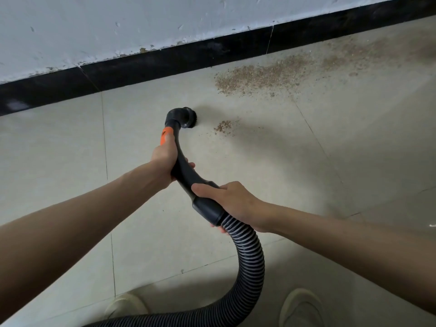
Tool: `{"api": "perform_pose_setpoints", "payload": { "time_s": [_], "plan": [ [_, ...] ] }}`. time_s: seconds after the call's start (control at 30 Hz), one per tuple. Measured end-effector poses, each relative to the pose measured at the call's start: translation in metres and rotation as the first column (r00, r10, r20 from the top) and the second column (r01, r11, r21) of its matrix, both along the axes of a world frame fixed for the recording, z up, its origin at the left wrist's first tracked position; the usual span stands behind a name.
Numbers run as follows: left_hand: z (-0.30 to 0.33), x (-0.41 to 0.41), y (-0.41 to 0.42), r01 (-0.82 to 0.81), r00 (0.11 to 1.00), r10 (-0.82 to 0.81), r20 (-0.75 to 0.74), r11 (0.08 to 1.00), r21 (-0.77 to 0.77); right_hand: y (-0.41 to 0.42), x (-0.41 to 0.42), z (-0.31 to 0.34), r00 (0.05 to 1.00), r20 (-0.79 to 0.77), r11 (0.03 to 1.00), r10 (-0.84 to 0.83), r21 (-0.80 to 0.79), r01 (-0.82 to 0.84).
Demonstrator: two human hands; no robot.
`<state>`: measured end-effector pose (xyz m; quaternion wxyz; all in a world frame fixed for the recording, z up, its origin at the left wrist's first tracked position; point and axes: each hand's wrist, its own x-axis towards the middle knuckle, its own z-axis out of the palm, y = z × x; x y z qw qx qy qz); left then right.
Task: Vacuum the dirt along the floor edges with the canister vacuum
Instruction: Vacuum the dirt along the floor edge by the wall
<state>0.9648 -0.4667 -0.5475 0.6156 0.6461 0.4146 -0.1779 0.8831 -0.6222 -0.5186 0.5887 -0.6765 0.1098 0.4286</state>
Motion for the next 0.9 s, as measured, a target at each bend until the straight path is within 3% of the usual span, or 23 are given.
{"api": "perform_pose_setpoints", "payload": {
  "time_s": [0.5,0.9],
  "plan": [
    [0.0,-0.039,-0.033,0.061,0.997,-0.064,-0.035,0.995,-0.073,-0.027,-0.052,0.005,0.995,-0.009,0.995,-0.1,-0.025,0.1],
    [0.007,-0.009,-0.06,0.141,0.99,-0.142,-0.006,0.987,-0.082,-0.043,-0.03,0.004,0.979,0.003,0.978,-0.206,-0.024,0.206]
  ]
}}
